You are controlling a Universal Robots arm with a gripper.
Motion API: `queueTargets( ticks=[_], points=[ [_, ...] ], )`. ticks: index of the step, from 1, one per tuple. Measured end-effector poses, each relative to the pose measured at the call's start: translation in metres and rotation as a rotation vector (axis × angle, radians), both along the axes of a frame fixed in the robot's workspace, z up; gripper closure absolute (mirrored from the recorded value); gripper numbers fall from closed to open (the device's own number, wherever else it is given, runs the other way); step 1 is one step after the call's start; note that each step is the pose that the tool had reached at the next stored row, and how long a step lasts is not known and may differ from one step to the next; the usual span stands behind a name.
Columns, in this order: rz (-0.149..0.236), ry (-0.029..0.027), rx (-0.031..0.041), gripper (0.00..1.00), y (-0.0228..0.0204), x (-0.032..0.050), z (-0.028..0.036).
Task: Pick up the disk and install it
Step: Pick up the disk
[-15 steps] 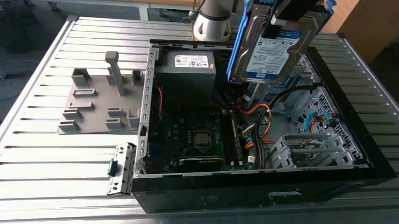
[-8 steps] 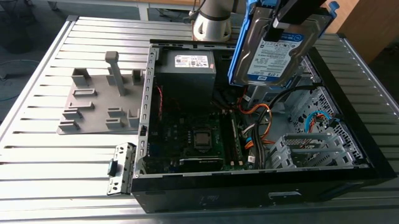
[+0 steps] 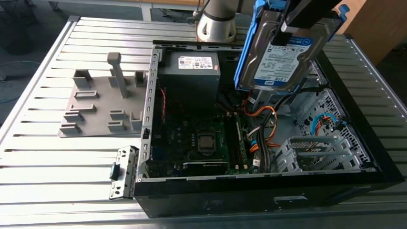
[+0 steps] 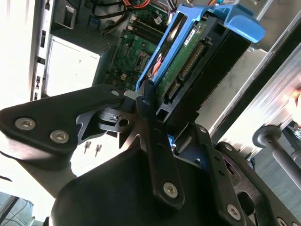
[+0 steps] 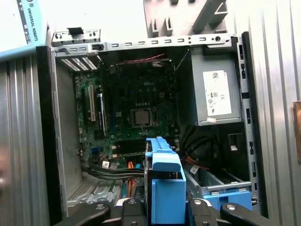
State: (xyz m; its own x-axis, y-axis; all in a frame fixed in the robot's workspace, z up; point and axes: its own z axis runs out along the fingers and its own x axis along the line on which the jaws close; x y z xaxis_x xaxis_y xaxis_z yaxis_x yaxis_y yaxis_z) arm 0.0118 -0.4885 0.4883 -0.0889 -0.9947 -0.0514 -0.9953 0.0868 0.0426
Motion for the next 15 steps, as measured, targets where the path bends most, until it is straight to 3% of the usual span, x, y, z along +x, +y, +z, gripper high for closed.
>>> queueTargets(
  ticks=[10,15],
  points=[
    [0.000,0.0000,0.0000,0.64,-0.0079,0.0025,-0.0009],
    [0.000,0.0000,0.0001,0.64,-0.0175,0.0037,-0.0019]
  ],
)
